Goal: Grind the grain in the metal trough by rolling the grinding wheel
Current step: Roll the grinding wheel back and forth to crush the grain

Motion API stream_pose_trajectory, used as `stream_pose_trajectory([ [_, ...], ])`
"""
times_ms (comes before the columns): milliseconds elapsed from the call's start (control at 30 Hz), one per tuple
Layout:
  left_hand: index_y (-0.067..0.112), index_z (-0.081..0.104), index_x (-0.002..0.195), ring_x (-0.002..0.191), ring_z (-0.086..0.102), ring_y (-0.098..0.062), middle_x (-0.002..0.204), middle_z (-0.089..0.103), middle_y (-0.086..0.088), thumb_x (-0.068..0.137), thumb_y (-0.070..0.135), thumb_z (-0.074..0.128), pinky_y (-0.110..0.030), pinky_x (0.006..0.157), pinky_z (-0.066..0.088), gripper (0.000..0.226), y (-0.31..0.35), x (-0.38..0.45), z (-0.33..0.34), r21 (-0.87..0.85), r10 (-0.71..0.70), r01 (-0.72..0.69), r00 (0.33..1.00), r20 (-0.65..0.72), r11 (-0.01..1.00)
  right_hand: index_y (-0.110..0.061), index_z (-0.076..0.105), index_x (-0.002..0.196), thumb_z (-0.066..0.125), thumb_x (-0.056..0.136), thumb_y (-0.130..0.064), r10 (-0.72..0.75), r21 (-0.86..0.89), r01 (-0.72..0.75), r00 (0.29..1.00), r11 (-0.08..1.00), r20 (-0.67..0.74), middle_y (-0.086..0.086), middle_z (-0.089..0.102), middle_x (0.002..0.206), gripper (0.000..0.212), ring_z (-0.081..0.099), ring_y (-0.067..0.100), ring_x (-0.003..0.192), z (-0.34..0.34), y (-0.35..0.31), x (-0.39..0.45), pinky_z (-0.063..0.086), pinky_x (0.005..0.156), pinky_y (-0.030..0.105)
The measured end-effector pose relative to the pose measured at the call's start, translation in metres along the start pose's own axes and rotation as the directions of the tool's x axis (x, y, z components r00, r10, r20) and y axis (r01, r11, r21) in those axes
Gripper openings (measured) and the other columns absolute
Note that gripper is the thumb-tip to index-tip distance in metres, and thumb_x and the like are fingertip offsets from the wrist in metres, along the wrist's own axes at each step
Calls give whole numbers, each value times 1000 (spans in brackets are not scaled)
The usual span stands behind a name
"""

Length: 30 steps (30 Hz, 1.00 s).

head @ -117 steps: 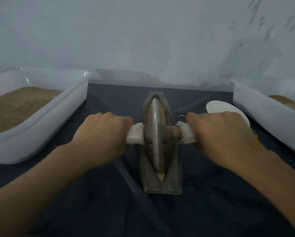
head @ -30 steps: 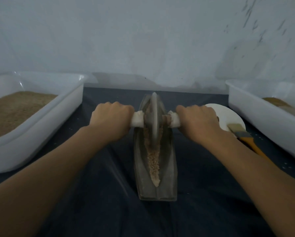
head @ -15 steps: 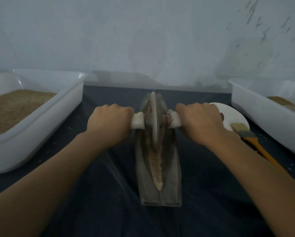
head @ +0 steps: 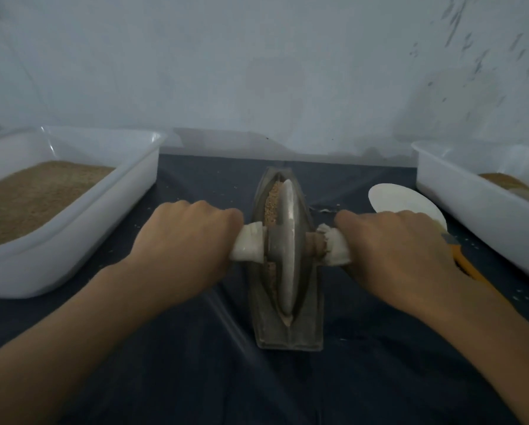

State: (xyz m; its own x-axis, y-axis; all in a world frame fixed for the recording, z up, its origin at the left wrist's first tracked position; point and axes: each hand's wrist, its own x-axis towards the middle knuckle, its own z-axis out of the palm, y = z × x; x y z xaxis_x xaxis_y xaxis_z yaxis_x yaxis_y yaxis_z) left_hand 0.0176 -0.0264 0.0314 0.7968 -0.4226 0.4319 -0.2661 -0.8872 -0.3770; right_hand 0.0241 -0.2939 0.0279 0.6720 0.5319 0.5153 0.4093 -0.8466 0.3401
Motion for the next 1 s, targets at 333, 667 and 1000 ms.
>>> stream_pose_trajectory([
  [333, 26, 38, 76, 58, 49, -26, 70, 53, 0, 80, 31, 60, -31, 51, 26, 23, -7, 67, 56, -19, -158, 158, 987, 8, 987, -22, 35, 80, 58, 82, -23, 198, -90, -190, 977, 978, 84, 4, 59, 73, 24, 43, 27, 57, 62, 15, 72, 21, 50, 31],
  [667, 32, 22, 70, 55, 35, -14, 64, 34, 9, 78, 40, 57, -31, 49, 22, 37, 4, 18, 12, -57, -115, 127, 977, 180, 990, -29, 37, 84, 67, 76, -34, 39, -46, -30, 977, 999, 209, -1, 62, 79, 31, 60, 25, 68, 6, -2, 28, 23, 52, 32],
  [1000, 30, 37, 77, 56, 40, -18, 63, 35, 9, 78, 41, 60, -31, 54, 30, 25, -1, 41, 41, -82, -163, 173, 980, 112, 982, -24, 34, 78, 70, 74, -27, 109, -103, -98, 989, 990, 101, -1, 58, 69, 36, 43, 23, 52, 33, 2, 52, 11, 46, 28],
])
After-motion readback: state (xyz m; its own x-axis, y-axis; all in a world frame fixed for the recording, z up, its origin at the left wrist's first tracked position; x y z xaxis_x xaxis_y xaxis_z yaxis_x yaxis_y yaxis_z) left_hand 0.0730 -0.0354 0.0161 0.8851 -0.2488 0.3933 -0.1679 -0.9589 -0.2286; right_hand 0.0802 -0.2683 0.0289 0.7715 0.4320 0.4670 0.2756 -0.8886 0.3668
